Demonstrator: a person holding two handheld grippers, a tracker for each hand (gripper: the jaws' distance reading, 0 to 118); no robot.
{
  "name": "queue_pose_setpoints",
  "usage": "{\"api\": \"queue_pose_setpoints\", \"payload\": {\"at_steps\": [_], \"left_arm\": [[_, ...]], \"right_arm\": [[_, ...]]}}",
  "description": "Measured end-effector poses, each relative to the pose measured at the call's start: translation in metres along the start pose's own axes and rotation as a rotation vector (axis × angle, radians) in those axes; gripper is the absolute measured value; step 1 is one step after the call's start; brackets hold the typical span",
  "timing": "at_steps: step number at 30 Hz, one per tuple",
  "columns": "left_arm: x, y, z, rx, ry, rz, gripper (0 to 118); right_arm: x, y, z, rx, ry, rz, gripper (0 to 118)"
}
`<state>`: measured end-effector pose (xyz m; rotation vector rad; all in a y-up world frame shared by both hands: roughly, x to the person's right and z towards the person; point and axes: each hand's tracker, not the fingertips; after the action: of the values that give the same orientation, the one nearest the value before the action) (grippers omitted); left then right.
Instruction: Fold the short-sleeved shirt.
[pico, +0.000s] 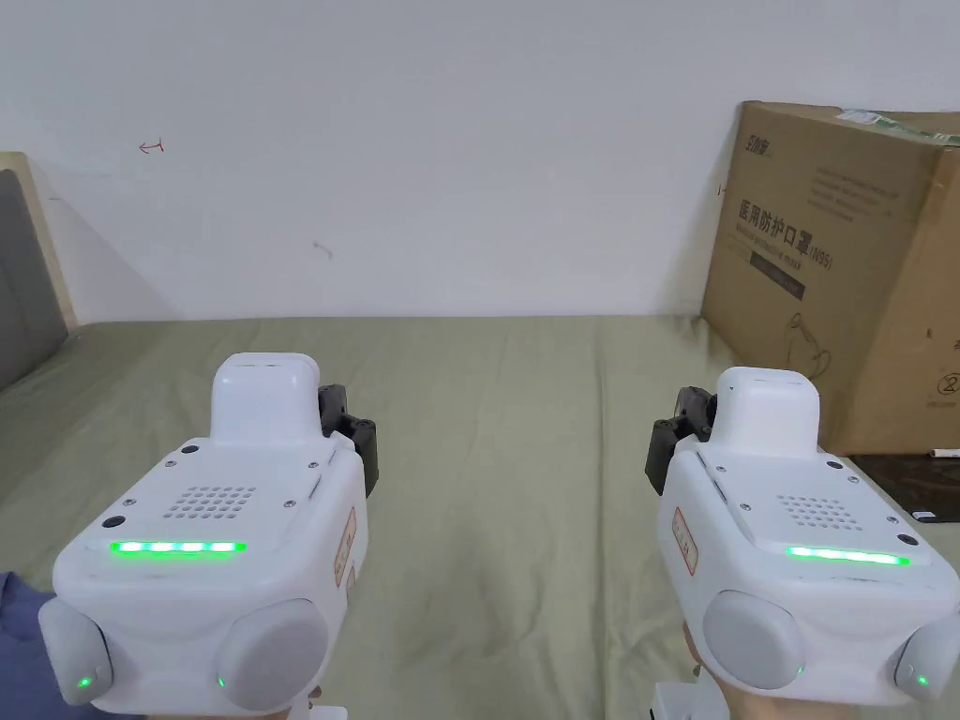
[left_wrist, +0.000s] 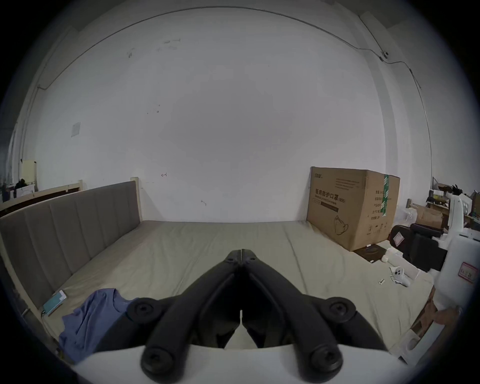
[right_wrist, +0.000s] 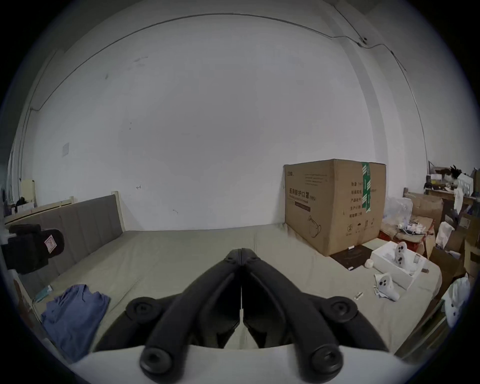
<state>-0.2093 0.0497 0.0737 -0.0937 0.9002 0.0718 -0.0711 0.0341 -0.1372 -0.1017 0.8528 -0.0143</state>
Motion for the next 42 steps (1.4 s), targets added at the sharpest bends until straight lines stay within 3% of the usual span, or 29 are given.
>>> {"api": "queue_pose_setpoints", "payload": {"at_steps": [9,15,20,24,33,34,35,36,37,38,42], "left_arm": [[-0.011,0.002,0.004,-0.006,0.031,0.016,0],[-0.056,0.008,0.026,-0.004,0.178,0.014,0],[-0.112,0.009,0.061,-0.016,0.36,0.012,0],[-0.147,0.006,0.086,-0.03,0.456,0.042,0],[-0.185,-0.02,0.061,-0.19,0.451,0.107,1],[-0.19,-0.026,0.054,-0.238,0.44,0.114,12],[-0.195,-0.036,0.045,-0.27,0.435,0.122,32],[-0.198,-0.044,0.04,-0.277,0.435,0.131,61],[-0.204,-0.054,0.031,-0.314,0.43,0.148,101],[-0.211,-0.064,0.022,-0.372,0.425,0.172,116],[-0.231,-0.106,-0.01,-0.478,0.425,0.24,117]], "right_arm": [[-0.018,0.003,-0.005,-0.008,0.04,0.031,0],[-0.054,0.001,-0.011,-0.027,0.154,0.035,0],[-0.105,-0.004,-0.019,-0.065,0.313,0.028,0],[-0.145,-0.013,-0.018,-0.091,0.427,0.07,0],[-0.171,-0.036,-0.02,-0.191,0.496,0.09,0],[-0.171,-0.039,-0.022,-0.199,0.489,0.084,0],[-0.171,-0.043,-0.025,-0.211,0.482,0.082,0],[-0.171,-0.046,-0.026,-0.219,0.48,0.085,0],[-0.171,-0.05,-0.028,-0.228,0.476,0.091,0],[-0.172,-0.053,-0.03,-0.237,0.473,0.099,0],[-0.174,-0.066,-0.044,-0.275,0.47,0.103,0]]}}
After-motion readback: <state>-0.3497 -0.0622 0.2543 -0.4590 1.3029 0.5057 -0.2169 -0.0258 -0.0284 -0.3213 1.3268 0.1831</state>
